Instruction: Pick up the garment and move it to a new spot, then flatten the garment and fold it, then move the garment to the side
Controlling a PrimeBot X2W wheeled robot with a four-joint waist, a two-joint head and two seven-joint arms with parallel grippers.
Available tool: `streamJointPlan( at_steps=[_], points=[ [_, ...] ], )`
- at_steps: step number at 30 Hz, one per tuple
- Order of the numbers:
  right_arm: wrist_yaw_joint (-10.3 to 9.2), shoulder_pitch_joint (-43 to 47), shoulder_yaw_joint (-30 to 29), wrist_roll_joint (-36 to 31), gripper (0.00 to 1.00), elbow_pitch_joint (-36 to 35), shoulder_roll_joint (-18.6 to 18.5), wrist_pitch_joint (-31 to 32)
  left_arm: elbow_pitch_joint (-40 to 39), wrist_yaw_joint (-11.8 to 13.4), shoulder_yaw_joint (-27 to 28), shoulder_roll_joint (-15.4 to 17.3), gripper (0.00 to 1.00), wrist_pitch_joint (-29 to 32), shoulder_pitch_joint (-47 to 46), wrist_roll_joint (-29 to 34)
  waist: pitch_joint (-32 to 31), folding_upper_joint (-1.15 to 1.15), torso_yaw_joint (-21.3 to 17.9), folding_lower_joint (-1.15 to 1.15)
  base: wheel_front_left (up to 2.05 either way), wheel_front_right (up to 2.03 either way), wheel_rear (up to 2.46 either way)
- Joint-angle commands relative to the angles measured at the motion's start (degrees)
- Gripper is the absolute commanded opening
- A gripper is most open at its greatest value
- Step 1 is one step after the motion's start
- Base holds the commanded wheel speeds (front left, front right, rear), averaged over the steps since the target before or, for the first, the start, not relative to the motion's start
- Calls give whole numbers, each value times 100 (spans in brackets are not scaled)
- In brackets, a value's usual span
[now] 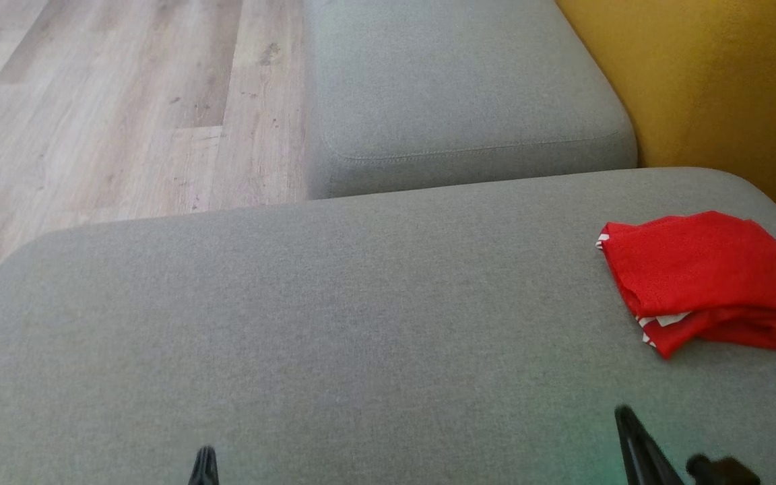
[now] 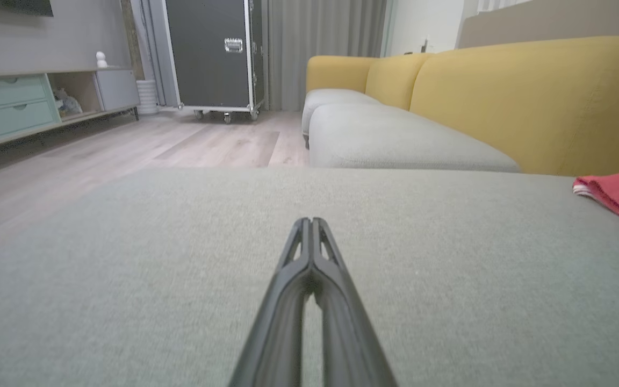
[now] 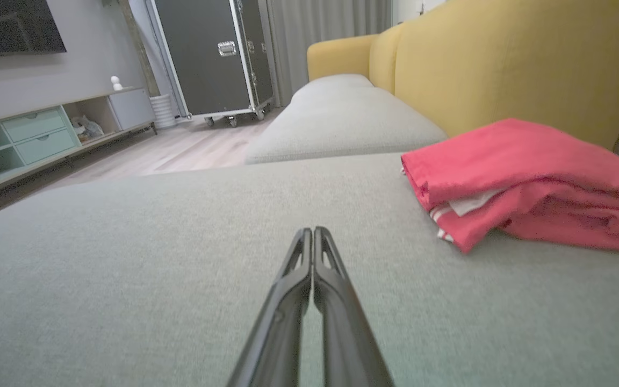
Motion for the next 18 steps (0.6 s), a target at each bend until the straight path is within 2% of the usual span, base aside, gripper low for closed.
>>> streamJointPlan(
  at_steps=[1,18],
  points=[
    [0,-40,-7,102,0,-54,0,17,-65,-7,7,3,0,13,-34,-102,12,0,1,0,0,0,0],
    [-1,-327,-124,1371,0,-38,-21,272,60,-214,156,68,0,241,-392,-1375,157,0,19,0,0,0,0]
  ],
)
